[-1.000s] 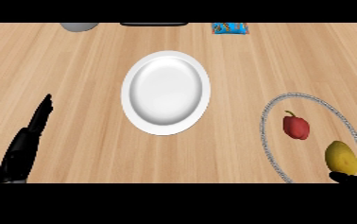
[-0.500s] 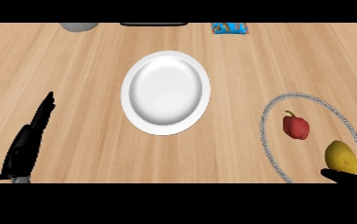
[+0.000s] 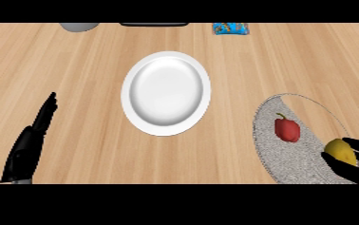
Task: Pick the lemon from the placemat and place it in the plate
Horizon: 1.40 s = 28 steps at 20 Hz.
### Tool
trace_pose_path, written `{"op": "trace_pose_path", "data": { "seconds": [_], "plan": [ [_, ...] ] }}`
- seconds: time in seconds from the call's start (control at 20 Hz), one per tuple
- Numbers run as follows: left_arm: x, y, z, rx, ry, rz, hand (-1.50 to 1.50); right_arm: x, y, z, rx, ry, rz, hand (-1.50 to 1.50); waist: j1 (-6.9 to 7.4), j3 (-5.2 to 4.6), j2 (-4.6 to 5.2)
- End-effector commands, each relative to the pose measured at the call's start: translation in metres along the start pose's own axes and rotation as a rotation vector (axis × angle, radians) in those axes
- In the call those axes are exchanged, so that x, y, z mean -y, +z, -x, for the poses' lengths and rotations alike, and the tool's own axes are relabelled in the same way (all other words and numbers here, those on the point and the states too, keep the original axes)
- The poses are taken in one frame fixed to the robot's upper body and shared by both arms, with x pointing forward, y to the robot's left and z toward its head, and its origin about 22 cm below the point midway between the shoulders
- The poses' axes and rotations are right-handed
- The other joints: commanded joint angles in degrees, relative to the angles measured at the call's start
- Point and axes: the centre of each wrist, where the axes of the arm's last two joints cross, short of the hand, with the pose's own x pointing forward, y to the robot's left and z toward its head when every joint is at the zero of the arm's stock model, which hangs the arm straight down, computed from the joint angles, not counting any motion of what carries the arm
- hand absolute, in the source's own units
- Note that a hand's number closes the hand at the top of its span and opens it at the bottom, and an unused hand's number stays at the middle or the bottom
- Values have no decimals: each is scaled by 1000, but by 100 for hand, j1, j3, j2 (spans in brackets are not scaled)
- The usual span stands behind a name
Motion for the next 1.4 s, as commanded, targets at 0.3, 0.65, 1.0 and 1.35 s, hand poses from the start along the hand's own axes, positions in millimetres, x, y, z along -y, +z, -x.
{"op": "trace_pose_path", "data": {
  "seconds": [0.3, 0.65, 1.0, 1.35],
  "plan": [
    [-6, -1, 9, 1, -3, -3, 0, -36, 24, -4, 99, 351, 7, 150, 45, 21, 15],
    [-3, -5, 10, -1, 1, 25, 0, -94, 65, -38, 202, 729, 124, 150, 76, 11, 18],
    [-1, 5, 15, -18, 1, 2, 0, -103, 128, -70, 345, 648, 382, 150, -33, 22, -10],
    [-13, -14, 8, -16, 2, -10, 0, -90, 193, -116, 674, 611, 505, 150, -50, 20, -7]
  ]
}}
